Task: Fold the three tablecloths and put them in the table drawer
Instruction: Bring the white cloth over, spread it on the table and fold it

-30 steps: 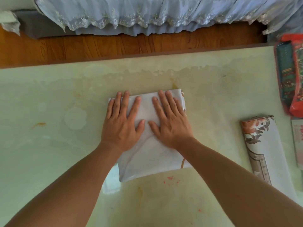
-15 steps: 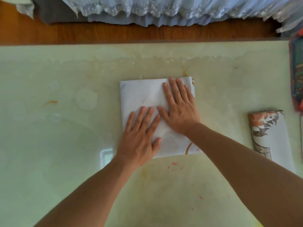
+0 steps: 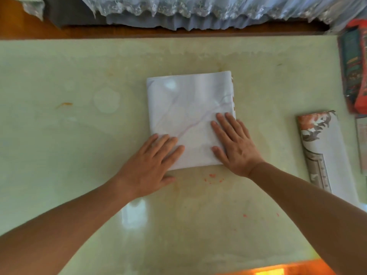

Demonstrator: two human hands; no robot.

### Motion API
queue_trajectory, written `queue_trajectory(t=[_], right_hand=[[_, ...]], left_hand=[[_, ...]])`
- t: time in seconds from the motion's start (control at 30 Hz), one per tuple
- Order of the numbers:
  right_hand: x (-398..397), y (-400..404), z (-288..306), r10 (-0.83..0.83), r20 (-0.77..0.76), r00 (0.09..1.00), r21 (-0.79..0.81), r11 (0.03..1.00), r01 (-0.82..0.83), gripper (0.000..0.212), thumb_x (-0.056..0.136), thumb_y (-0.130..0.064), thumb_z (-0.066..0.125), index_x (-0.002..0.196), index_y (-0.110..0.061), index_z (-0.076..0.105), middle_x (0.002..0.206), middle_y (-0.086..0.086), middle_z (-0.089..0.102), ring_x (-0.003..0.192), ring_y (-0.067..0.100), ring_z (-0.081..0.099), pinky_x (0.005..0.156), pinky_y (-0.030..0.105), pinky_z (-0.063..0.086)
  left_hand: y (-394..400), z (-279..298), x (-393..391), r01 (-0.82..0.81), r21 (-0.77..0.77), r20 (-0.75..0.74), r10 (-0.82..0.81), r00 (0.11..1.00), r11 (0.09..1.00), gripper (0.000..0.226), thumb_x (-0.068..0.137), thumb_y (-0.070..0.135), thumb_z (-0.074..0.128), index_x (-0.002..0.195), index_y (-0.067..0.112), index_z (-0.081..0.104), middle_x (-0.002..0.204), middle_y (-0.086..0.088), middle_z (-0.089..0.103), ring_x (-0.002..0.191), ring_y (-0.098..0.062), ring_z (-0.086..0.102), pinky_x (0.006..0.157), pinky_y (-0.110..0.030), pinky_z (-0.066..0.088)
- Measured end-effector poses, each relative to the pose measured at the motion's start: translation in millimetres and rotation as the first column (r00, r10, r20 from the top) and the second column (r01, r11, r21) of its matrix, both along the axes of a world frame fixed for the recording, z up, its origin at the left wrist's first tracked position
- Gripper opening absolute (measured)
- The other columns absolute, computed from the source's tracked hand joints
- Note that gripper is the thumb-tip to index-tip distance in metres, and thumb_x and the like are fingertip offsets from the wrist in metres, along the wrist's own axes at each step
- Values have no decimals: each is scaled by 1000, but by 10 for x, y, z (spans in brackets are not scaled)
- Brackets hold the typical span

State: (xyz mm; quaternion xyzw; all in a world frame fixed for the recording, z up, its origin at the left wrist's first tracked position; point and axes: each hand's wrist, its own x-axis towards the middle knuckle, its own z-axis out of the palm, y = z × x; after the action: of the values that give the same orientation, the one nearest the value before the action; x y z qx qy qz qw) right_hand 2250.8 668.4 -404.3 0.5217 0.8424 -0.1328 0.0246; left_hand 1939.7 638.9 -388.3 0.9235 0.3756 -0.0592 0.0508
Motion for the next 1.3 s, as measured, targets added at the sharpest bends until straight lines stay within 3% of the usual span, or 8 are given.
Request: queue_trajectory(t=[0.23,0.4,0.6,0.7,0.77,0.9,1.03,1.3], right_hand=[[-5,8,61,-11,44,999,-91,996,15,71,101,-58,24,162,-21,13,169,0,4,156,22,-2,124,50,15],[-28,7,131,-17,26,1000,-121,992,20,73,101,-62,19,162,-22,12,169,-1,2,156,19,-3,124,49,16],[5,-72,480,151,25,988,-186,972,-144,98,89,-82,33,158,-14,27,167,9,15,155,23,10,125,50,13],[94,-206,708,142,-92,986,25,990,-141,65,85,-24,73,142,-3,51,150,19,48,139,33,47,113,50,41],[111,-289,793,102,-160,982,139,987,-80,55,73,5,65,128,-2,61,130,18,64,116,35,65,90,47,57],[-7,-611,802,237,-151,960,-28,969,-244,51,73,-12,56,123,-13,62,103,5,73,70,34,69,55,35,56],[-73,-777,818,178,-184,967,-216,952,-217,46,77,-20,51,122,-25,60,93,-7,71,65,26,65,56,32,51],[-147,-596,905,28,-160,987,-394,915,-90,34,71,-32,53,101,-34,69,75,-15,69,60,15,59,59,26,47]], left_hand=[[18,119,298,136,32,-276,-122,953,990,55,102,26,33,155,12,39,132,-41,49,115,-57,53,96,-66,47],[-79,410,966,-210,-189,-468,100,878,959,69,93,-1,0,160,15,0,142,-51,25,126,-73,34,102,-72,37],[12,673,897,-277,-57,-277,251,928,959,48,80,-6,35,112,15,65,93,-29,67,77,-47,68,67,-48,55],[50,1056,767,-171,25,-98,172,980,985,59,68,-7,21,109,11,59,79,-18,62,69,-28,61,62,-35,46],[-69,1161,676,-122,22,-40,123,992,992,49,73,1,31,113,10,58,78,-15,61,67,-27,60,59,-36,44],[-492,987,175,-30,-138,138,50,989,990,44,80,16,48,123,14,57,102,-11,64,93,-35,62,80,-45,51],[-499,695,-690,97,-193,237,-49,970,976,67,83,40,68,143,15,54,153,-12,47,147,-30,38,119,-42,32],[-237,250,-662,69,-166,250,-26,968,984,58,84,32,68,129,-3,63,141,-21,59,137,-34,52,109,-44,47]])
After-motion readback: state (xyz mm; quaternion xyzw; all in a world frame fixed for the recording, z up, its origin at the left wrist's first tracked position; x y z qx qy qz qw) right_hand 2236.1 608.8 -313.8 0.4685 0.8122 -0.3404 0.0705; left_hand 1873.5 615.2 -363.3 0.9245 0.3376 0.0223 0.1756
